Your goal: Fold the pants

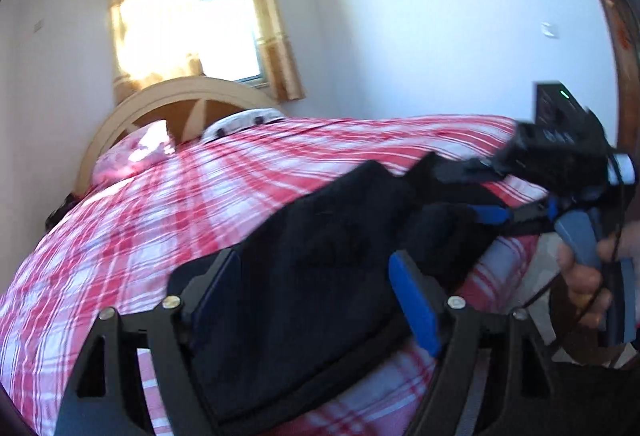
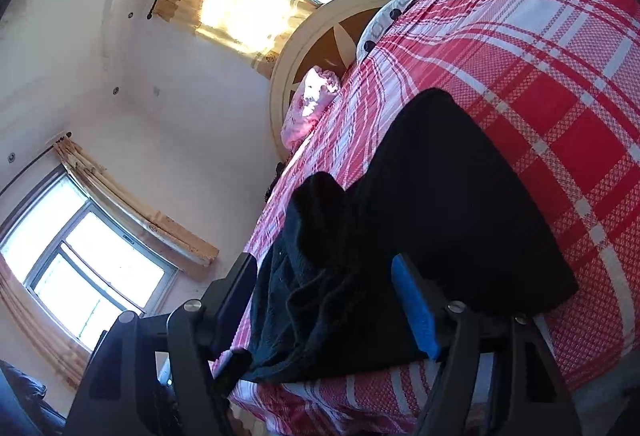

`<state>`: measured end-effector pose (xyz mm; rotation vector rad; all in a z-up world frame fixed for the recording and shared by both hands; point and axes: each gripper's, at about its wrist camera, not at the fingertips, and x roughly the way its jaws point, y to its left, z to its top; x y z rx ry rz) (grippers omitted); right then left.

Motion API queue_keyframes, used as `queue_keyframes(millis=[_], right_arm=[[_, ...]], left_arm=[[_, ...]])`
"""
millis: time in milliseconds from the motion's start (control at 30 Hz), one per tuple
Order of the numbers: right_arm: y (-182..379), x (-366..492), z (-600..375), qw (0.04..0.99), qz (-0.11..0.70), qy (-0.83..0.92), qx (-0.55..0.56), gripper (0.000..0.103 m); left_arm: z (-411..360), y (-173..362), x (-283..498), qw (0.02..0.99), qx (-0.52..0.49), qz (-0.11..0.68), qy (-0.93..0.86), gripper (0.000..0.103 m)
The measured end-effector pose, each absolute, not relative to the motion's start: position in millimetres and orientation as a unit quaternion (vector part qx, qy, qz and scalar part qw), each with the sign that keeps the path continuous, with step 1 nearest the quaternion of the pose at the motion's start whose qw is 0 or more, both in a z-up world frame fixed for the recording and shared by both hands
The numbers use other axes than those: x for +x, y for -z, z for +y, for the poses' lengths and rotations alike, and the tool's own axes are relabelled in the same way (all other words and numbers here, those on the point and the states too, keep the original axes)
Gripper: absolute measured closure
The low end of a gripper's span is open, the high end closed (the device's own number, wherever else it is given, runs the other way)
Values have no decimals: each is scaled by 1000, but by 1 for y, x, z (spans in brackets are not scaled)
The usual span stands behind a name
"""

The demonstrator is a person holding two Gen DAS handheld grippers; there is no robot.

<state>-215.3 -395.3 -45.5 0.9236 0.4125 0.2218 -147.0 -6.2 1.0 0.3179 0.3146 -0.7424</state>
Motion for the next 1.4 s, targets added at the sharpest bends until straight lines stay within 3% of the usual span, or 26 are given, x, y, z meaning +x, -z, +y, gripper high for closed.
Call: queue_keyframes(millis=[300, 467, 500, 567, 700, 867, 1067, 1200, 1400], right_arm=[[35, -181, -358, 889, 263, -74, 368, 31], [33, -180, -347, 903, 248, -51, 349, 32], [33, -180, -344, 906, 252, -53, 335, 37], [30, -179, -332, 917, 265, -50, 294, 76], [37, -177, -335, 913, 279, -60, 293, 77], [55, -173, -363, 872, 250, -92, 410, 76], [52, -164, -359, 874, 266, -92, 397, 76], [26, -164, -332, 919, 274, -55, 278, 85], [-30, -193, -331, 963, 177, -56, 194, 87]], left_arm=[[22, 13, -105, 929, 100, 234, 270, 22], [22, 27, -89, 924, 80, 272, 257, 21], [22, 29, -87, 923, 84, 279, 250, 21], [21, 32, -84, 924, 88, 287, 239, 21], [22, 39, -77, 919, 88, 306, 233, 21], [23, 48, -73, 914, 73, 325, 233, 19], [27, 47, -70, 909, 56, 338, 236, 18], [29, 38, -73, 915, 52, 328, 230, 18], [26, 22, -76, 921, 40, 306, 236, 17]])
